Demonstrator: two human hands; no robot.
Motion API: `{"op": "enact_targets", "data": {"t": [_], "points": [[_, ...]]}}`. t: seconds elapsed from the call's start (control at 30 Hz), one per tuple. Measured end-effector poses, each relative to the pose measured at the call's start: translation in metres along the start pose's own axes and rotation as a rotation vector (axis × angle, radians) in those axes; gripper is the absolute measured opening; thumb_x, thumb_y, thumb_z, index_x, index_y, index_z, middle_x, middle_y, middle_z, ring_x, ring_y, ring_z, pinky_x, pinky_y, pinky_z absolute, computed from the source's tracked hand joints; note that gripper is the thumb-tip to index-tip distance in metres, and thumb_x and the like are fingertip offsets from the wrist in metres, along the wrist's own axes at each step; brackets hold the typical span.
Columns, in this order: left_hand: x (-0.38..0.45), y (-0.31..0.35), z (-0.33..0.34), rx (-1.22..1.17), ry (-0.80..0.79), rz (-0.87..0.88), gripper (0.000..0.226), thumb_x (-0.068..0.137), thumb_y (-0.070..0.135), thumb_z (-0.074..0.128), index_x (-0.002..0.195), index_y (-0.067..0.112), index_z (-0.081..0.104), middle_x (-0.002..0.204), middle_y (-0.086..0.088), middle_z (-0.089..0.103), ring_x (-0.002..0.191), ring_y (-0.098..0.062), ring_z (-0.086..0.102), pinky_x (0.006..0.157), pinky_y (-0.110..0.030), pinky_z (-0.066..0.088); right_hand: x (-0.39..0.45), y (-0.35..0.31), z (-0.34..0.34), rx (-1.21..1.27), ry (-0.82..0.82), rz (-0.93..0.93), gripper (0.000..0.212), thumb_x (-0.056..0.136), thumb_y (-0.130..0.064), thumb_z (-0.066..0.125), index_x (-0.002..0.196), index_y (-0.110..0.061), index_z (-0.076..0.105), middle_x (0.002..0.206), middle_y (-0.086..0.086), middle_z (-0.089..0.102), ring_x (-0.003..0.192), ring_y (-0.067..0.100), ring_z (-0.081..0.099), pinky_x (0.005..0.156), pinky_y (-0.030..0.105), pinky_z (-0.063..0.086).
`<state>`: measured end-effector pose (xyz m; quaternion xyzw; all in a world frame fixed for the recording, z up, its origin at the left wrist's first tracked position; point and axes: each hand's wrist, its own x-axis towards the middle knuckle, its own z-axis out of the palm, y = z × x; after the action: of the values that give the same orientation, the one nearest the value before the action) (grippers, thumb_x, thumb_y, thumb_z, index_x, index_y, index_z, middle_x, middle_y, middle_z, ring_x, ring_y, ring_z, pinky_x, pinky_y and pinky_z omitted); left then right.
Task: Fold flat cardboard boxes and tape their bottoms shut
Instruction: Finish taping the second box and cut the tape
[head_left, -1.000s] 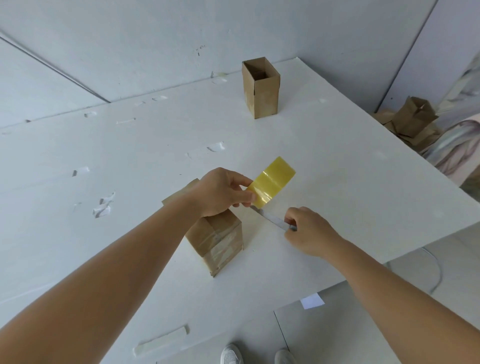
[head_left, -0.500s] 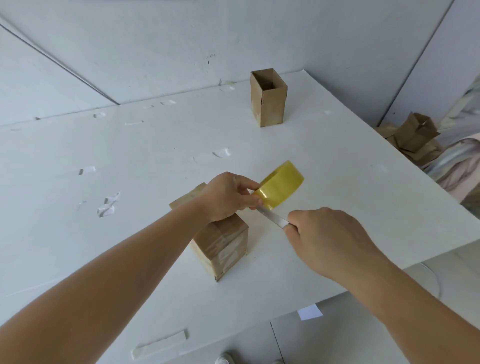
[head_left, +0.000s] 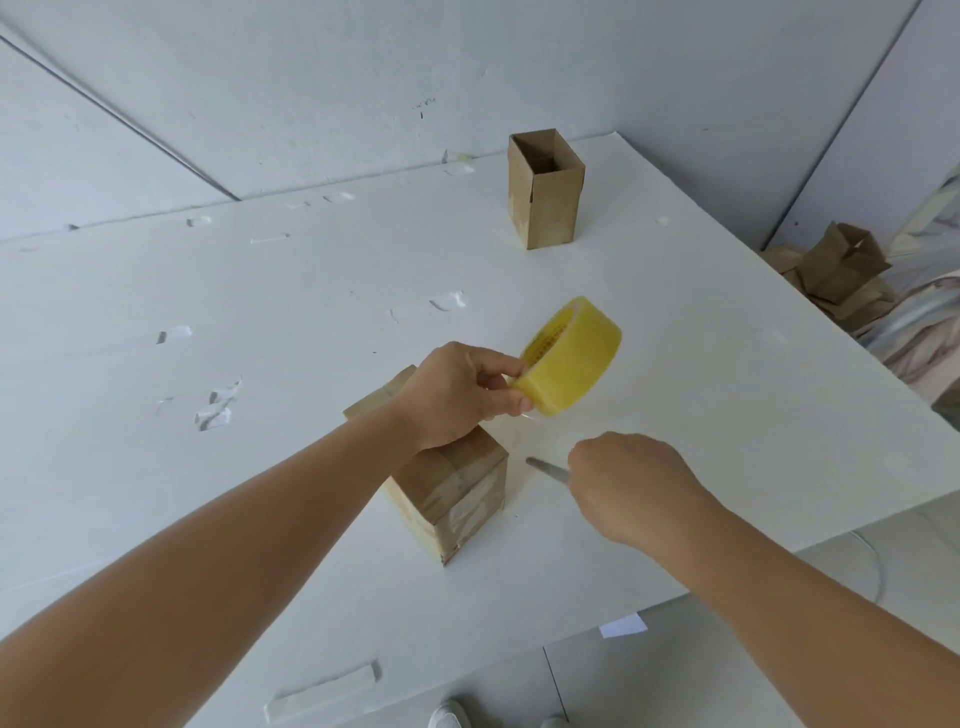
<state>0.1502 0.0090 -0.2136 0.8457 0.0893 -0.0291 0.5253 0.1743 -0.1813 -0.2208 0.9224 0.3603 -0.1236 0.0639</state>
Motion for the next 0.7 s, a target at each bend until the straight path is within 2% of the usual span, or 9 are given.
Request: {"op": "enact_targets", "data": {"t": [0.13, 0.23, 0.33, 0.4, 0.47, 0.5, 0.57, 0.63, 0.7], "points": [[0.000, 0.001, 0.002, 0.004, 0.001, -0.019, 0.018, 0.081, 0.021, 0.075, 0.099, 0.024, 0.075, 0.067, 0.007, 0.067, 0.065, -0.010, 0.051, 0.066, -0.019, 0.046, 0.026, 0.012, 0.041, 0.142, 0.058, 0.087, 0.021, 0.099, -0.034, 0.035, 0.088, -0.019, 0.045, 0.083, 0.001, 0.057, 0.071, 0.025, 0.046, 0.054, 0.029, 0.028], [0.001, 0.003, 0.003, -0.001, -0.001, -0.044, 0.020, 0.082, 0.023, 0.075, 0.102, 0.023, 0.074, 0.070, 0.005, 0.069, 0.067, -0.009, 0.053, 0.069, -0.020, 0.047, 0.036, 0.013, 0.064, 0.231, 0.028, 0.170, 0.028, 0.099, -0.038, 0.034, 0.107, -0.015, 0.048, 0.091, 0.003, 0.055, 0.079, 0.026, 0.053, 0.061, 0.031, 0.036], [0.001, 0.004, 0.004, 0.009, 0.009, -0.057, 0.019, 0.082, 0.024, 0.075, 0.100, 0.023, 0.074, 0.070, 0.005, 0.069, 0.066, -0.008, 0.053, 0.068, -0.018, 0.047, 0.038, 0.012, 0.068, 0.287, 0.101, 0.207, 0.041, 0.096, -0.046, 0.038, 0.123, -0.016, 0.046, 0.109, 0.006, 0.056, 0.101, 0.027, 0.053, 0.076, 0.034, 0.042], [0.001, 0.004, 0.004, 0.024, 0.017, -0.055, 0.018, 0.082, 0.024, 0.074, 0.099, 0.024, 0.074, 0.068, 0.007, 0.069, 0.065, -0.008, 0.053, 0.068, -0.020, 0.047, 0.035, 0.009, 0.058, 0.655, 0.150, 0.230, 0.044, 0.089, -0.054, 0.047, 0.118, -0.021, 0.054, 0.109, -0.002, 0.060, 0.105, 0.021, 0.054, 0.080, 0.032, 0.043], [0.003, 0.003, 0.005, 0.030, 0.031, -0.057, 0.019, 0.081, 0.026, 0.075, 0.101, 0.024, 0.074, 0.066, 0.009, 0.069, 0.064, -0.006, 0.053, 0.069, -0.020, 0.048, 0.026, -0.003, 0.039, 1.235, 0.088, 0.219, 0.043, 0.071, -0.065, 0.056, 0.093, -0.029, 0.064, 0.093, -0.011, 0.067, 0.095, 0.014, 0.060, 0.075, 0.027, 0.044], [0.004, 0.002, 0.005, 0.032, 0.039, -0.062, 0.022, 0.081, 0.026, 0.075, 0.102, 0.023, 0.074, 0.066, 0.010, 0.069, 0.062, -0.005, 0.053, 0.068, -0.019, 0.047, 0.022, -0.012, 0.032, 1.438, 0.046, 0.189, 0.048, 0.063, -0.068, 0.059, 0.086, -0.026, 0.067, 0.087, -0.007, 0.069, 0.092, 0.018, 0.062, 0.078, 0.029, 0.047], [0.005, 0.002, 0.006, 0.036, 0.057, -0.072, 0.026, 0.079, 0.029, 0.077, 0.104, 0.023, 0.073, 0.068, 0.010, 0.071, 0.062, -0.004, 0.057, 0.069, -0.017, 0.049, 0.023, -0.028, 0.029, 1.679, -0.035, 0.187, 0.060, 0.057, -0.065, 0.067, 0.090, -0.015, 0.070, 0.103, 0.010, 0.070, 0.104, 0.027, 0.062, 0.095, 0.039, 0.048], [0.005, 0.000, 0.007, 0.031, 0.066, -0.077, 0.029, 0.078, 0.031, 0.077, 0.105, 0.023, 0.072, 0.070, 0.008, 0.072, 0.066, -0.003, 0.062, 0.073, -0.019, 0.049, 0.023, -0.043, 0.024, 1.812, -0.039, 0.243, 0.071, 0.055, -0.059, 0.071, 0.092, 0.001, 0.064, 0.114, 0.023, 0.063, 0.111, 0.035, 0.059, 0.102, 0.050, 0.043], [0.005, -0.003, 0.008, 0.045, 0.069, -0.074, 0.028, 0.078, 0.032, 0.077, 0.104, 0.024, 0.073, 0.069, 0.010, 0.072, 0.066, 0.000, 0.063, 0.075, -0.020, 0.049, 0.023, -0.052, 0.021, 1.870, 0.010, 0.311, 0.064, 0.053, -0.054, 0.071, 0.089, -0.003, 0.061, 0.114, 0.034, 0.054, 0.096, 0.043, 0.061, 0.101, 0.060, 0.037]]}}
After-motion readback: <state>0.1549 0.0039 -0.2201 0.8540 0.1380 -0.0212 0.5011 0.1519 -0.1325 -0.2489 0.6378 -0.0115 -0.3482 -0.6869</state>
